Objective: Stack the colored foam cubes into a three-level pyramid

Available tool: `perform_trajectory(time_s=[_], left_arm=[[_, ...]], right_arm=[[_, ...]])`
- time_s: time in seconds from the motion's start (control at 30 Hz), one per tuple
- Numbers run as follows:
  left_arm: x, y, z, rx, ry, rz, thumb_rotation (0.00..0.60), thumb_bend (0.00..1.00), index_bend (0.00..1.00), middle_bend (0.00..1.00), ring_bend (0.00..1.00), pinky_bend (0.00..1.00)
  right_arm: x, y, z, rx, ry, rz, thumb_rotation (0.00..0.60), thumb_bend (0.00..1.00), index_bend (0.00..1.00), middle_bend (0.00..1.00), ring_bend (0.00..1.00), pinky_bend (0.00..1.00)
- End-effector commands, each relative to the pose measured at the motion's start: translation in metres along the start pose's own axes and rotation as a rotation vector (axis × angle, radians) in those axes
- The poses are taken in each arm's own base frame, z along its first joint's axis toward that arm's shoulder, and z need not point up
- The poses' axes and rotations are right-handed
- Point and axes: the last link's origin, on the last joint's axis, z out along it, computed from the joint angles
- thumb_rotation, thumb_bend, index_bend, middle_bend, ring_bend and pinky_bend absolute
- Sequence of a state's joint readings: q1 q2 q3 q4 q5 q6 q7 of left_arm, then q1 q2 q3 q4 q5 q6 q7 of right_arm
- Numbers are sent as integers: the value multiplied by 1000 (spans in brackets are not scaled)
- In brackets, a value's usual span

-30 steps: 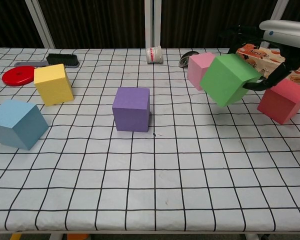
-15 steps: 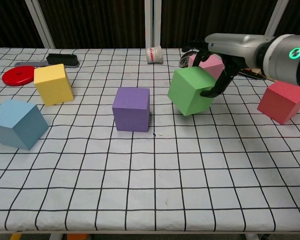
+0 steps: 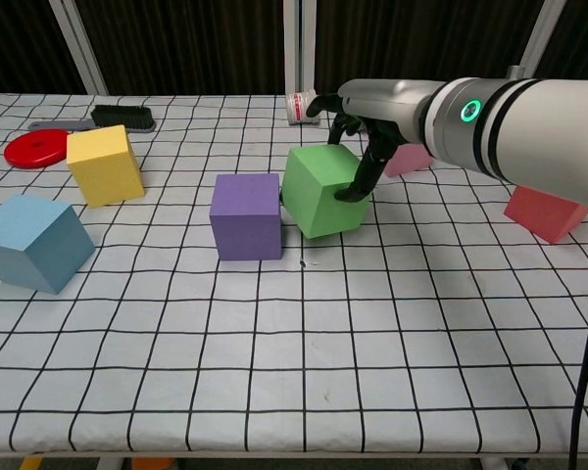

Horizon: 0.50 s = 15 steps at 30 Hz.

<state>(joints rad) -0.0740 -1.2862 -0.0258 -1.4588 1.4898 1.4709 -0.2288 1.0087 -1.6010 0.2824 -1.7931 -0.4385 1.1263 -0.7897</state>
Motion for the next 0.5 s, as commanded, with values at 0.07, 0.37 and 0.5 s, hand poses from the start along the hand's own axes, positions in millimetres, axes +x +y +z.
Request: perform_trajectory(time_s=[0.07,0.37,0.5], left_arm=[[0,-1,0,-1,3,-5,600,29,149,104,60,220],[-3,-3,-1,1,-6,-11,600,29,149,104,60,220],[-3,-4,0,-3,-9,-11,600,29,149,105,60,220]], right_arm=[[-5,-2,2,-15,-3,-22,600,210,0,596,134,0],[-10,-9,7,-36,-1,-24,600,211,0,596,134,0],[-8,-18,7,-55,1,-15,600,211,0,597,134,0]])
